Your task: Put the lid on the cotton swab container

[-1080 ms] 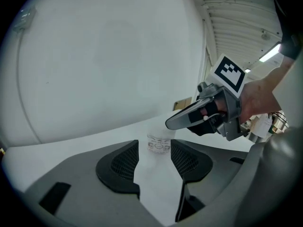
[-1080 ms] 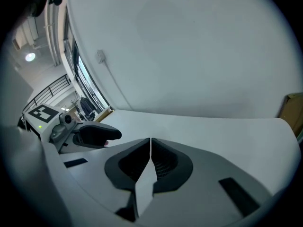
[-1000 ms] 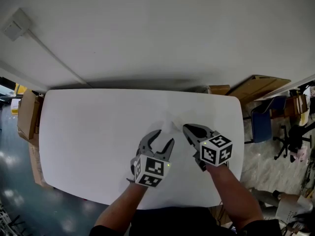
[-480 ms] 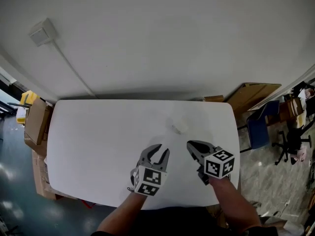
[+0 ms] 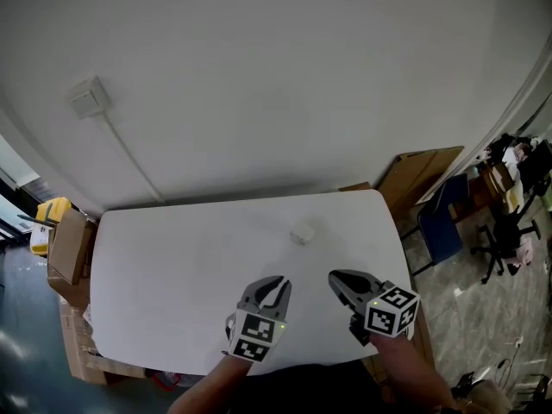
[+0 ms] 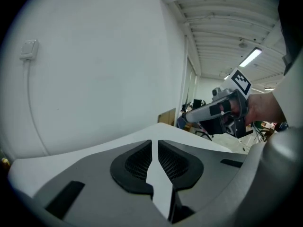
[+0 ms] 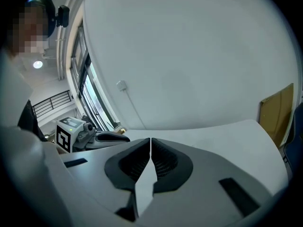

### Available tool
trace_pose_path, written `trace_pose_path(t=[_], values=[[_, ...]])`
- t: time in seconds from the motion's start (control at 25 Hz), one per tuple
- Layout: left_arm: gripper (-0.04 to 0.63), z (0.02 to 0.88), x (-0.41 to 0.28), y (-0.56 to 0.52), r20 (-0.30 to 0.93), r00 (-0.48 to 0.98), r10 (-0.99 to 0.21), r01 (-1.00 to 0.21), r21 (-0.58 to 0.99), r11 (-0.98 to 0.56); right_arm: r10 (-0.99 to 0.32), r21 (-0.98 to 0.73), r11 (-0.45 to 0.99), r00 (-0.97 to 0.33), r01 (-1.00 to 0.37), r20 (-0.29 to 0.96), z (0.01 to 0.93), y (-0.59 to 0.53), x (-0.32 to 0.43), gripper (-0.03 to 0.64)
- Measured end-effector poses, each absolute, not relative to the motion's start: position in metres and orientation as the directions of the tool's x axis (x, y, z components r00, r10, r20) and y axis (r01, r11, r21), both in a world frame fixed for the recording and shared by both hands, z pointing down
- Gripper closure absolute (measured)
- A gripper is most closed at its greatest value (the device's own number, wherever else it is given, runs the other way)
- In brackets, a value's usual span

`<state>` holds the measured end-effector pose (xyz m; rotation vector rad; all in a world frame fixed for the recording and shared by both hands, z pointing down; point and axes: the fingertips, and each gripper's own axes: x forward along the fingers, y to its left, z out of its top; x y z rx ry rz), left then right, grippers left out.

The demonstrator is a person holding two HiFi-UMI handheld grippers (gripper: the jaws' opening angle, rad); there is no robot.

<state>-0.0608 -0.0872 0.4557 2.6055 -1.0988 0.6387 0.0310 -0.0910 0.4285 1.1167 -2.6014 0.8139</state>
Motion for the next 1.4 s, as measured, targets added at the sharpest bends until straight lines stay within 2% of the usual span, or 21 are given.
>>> trace_pose_path(t=[0.52,0.88,1.16,1.4], values=[[0.56,0.362,-0.023,-0.034,0.353,0.592,-0.724,-0.778,0.015,-0.628,-0.597,-0.353,0.714,-0.789,-0.605,0.145,0.33,-0.033,0.079,0.6],[0.561,0.317,0.018,-0.002,0.278,0.567,-0.776,-0.814,0.047,-0.578,-0.565,-0.302,0.776,-0.823,-0.554,0.06,0.285,-0.006,0.129,0.6],[0.561,0.277,0.014,0.006,0.204,0.577,-0.791,-0.811,0.024,-0.585,-0.563,-0.241,0.808,-0.825,-0.537,-0.048,0.246,0.004,0.123,0.6],[0.561,0.253,-0.012,-0.003,0.155,0.579,-0.8,-0.81,-0.006,-0.587,-0.566,-0.175,0.818,-0.821,-0.548,-0.077,0.229,0.009,0.099,0.6]])
